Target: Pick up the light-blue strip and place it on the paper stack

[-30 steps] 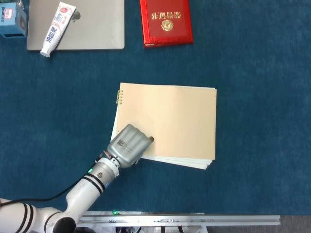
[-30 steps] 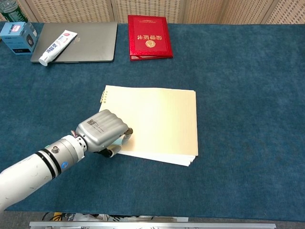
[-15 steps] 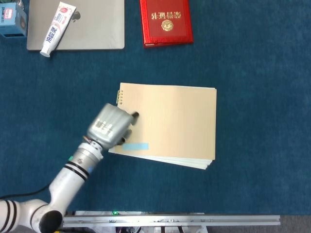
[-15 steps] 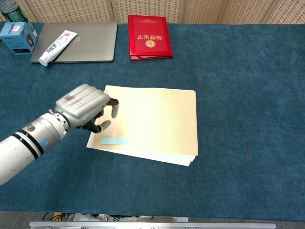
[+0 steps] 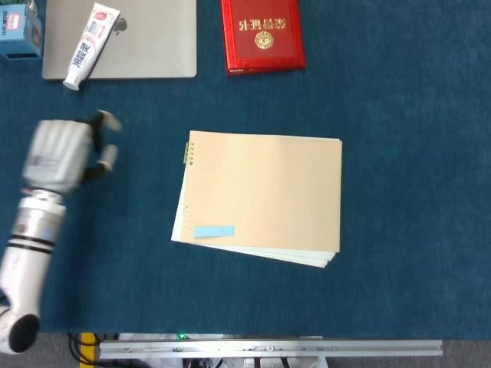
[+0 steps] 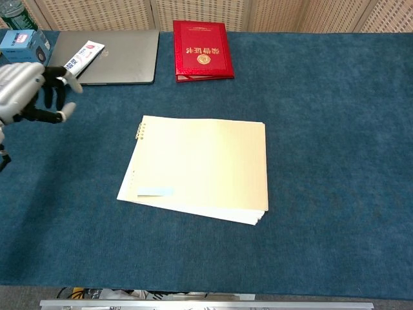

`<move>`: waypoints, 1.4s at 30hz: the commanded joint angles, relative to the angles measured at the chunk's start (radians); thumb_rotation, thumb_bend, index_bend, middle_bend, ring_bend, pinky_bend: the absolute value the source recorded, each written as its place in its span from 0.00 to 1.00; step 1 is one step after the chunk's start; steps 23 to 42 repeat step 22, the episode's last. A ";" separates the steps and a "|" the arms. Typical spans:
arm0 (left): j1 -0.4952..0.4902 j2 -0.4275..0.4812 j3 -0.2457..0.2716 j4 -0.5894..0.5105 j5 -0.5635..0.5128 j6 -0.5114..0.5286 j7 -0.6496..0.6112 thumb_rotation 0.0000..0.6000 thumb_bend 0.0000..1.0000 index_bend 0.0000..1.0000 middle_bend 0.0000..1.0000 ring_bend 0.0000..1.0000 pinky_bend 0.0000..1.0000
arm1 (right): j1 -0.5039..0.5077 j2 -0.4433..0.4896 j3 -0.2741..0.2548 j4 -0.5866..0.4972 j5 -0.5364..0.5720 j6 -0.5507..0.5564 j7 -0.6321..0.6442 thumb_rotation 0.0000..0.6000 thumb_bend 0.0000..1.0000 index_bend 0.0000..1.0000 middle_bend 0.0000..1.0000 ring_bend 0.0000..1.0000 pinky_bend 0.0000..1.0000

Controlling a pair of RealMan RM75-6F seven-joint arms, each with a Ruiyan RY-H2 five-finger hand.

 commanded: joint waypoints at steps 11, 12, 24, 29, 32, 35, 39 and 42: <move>0.204 0.090 0.033 0.093 0.074 0.177 -0.158 1.00 0.39 0.36 0.54 0.48 0.61 | 0.026 -0.023 -0.005 -0.016 -0.014 -0.020 -0.046 1.00 0.26 0.34 0.38 0.38 0.33; 0.214 0.097 0.036 0.082 0.071 0.179 -0.151 1.00 0.39 0.36 0.54 0.48 0.61 | 0.028 -0.023 -0.006 -0.018 -0.016 -0.022 -0.048 1.00 0.26 0.34 0.38 0.38 0.33; 0.306 0.142 0.058 0.005 0.071 0.225 -0.107 1.00 0.39 0.38 0.54 0.48 0.61 | 0.045 -0.026 -0.018 -0.025 -0.043 -0.038 -0.046 1.00 0.26 0.34 0.38 0.38 0.33; 0.306 0.142 0.058 0.005 0.071 0.225 -0.107 1.00 0.39 0.38 0.54 0.48 0.61 | 0.045 -0.026 -0.018 -0.025 -0.043 -0.038 -0.046 1.00 0.26 0.34 0.38 0.38 0.33; 0.306 0.142 0.058 0.005 0.071 0.225 -0.107 1.00 0.39 0.38 0.54 0.48 0.61 | 0.045 -0.026 -0.018 -0.025 -0.043 -0.038 -0.046 1.00 0.26 0.34 0.38 0.38 0.33; 0.306 0.142 0.058 0.005 0.071 0.225 -0.107 1.00 0.39 0.38 0.54 0.48 0.61 | 0.045 -0.026 -0.018 -0.025 -0.043 -0.038 -0.046 1.00 0.26 0.34 0.38 0.38 0.33; 0.306 0.142 0.058 0.005 0.071 0.225 -0.107 1.00 0.39 0.38 0.54 0.48 0.61 | 0.045 -0.026 -0.018 -0.025 -0.043 -0.038 -0.046 1.00 0.26 0.34 0.38 0.38 0.33; 0.306 0.142 0.058 0.005 0.071 0.225 -0.107 1.00 0.39 0.38 0.54 0.48 0.61 | 0.045 -0.026 -0.018 -0.025 -0.043 -0.038 -0.046 1.00 0.26 0.34 0.38 0.38 0.33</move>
